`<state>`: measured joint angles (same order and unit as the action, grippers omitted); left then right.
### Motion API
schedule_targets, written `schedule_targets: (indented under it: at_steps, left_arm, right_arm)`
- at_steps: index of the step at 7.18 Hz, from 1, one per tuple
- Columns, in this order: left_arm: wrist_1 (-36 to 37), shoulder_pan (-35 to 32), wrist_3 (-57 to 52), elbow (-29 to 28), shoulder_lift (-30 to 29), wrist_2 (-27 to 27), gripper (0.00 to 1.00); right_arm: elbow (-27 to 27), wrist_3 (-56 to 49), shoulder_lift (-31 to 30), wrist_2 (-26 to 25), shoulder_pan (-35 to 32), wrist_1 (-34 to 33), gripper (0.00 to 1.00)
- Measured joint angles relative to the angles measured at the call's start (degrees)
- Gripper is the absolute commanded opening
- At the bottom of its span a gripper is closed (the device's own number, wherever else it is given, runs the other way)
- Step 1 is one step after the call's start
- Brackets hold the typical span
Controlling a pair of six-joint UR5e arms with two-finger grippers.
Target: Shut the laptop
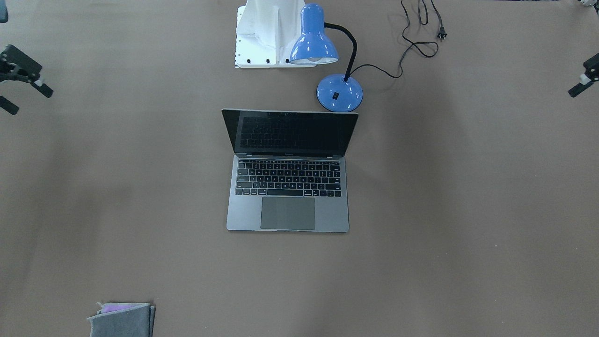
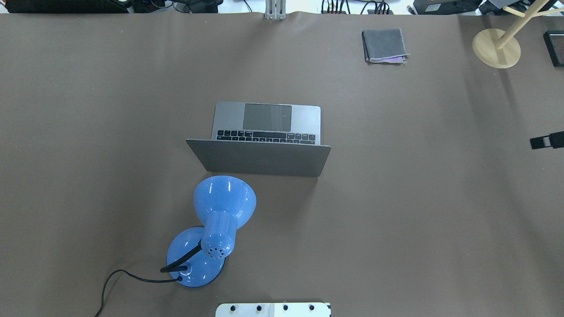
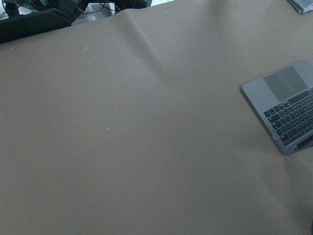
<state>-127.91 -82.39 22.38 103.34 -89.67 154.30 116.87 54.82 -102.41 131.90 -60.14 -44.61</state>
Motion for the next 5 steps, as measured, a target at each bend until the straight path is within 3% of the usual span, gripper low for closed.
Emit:
schedule_targets:
  at_steps: [2, 5]
  left_arm:
    - [-4.45, 8.72, 14.26, 2.46, -2.18, -0.27, 0.97]
    - [-8.27, 22.48, 25.22, 3.64, -5.58, -10.12, 0.92]
  right_arm:
    - [5.8, 15.53, 0.46, -11.68, 14.3, 1.15, 0.91]
    - [11.31, 28.28, 3.42, -28.53, 32.37, -0.52, 0.68]
